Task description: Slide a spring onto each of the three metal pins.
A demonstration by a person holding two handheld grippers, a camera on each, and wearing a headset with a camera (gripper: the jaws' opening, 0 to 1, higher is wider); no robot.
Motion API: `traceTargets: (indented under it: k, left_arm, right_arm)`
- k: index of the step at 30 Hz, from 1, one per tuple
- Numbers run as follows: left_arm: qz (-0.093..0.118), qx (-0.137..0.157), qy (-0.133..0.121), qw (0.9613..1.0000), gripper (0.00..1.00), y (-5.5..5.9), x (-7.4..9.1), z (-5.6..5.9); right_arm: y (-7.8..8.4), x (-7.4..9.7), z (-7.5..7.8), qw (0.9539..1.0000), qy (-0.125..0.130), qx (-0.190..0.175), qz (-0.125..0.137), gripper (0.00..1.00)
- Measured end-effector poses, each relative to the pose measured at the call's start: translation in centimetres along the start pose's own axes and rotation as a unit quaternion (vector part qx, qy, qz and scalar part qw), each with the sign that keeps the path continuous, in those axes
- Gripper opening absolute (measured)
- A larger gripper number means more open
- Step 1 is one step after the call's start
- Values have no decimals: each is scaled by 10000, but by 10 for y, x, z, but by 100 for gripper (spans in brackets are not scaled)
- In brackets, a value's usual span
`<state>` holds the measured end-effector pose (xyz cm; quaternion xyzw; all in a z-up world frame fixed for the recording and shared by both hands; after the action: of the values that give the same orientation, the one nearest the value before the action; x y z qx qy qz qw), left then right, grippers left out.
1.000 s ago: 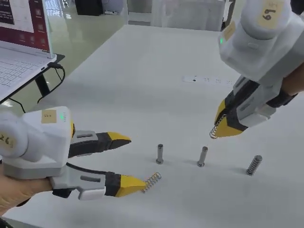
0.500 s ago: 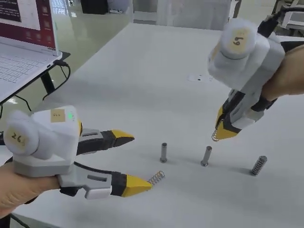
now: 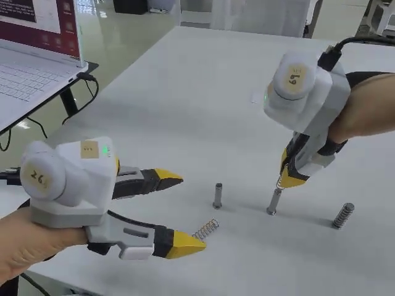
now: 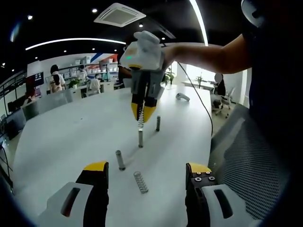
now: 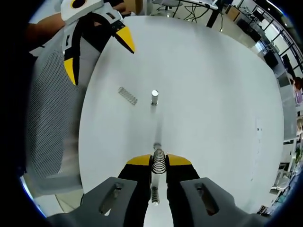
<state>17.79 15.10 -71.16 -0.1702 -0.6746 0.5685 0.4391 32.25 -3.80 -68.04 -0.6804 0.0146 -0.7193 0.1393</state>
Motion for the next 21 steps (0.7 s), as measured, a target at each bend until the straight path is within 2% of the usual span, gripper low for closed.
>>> traceTargets:
  k: [21]
  left_arm:
    - [-8, -7, 46, 10000, 60, 1, 1, 0]
  right_arm:
    - [2, -12, 5, 10000, -64, -23, -25, 9]
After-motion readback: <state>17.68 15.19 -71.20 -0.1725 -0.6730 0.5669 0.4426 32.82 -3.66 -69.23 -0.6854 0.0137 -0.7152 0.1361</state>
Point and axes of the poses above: the centre of the closed fingertips' face, and the gripper's own axes: x roughly backward along the fingers, z roughly to its right, y roughly out of its underside, the point moved 10 cm from there along x, roughly backward along the fingers, and after that the axes turned 2 degrees about x, right-handed, at the moved point
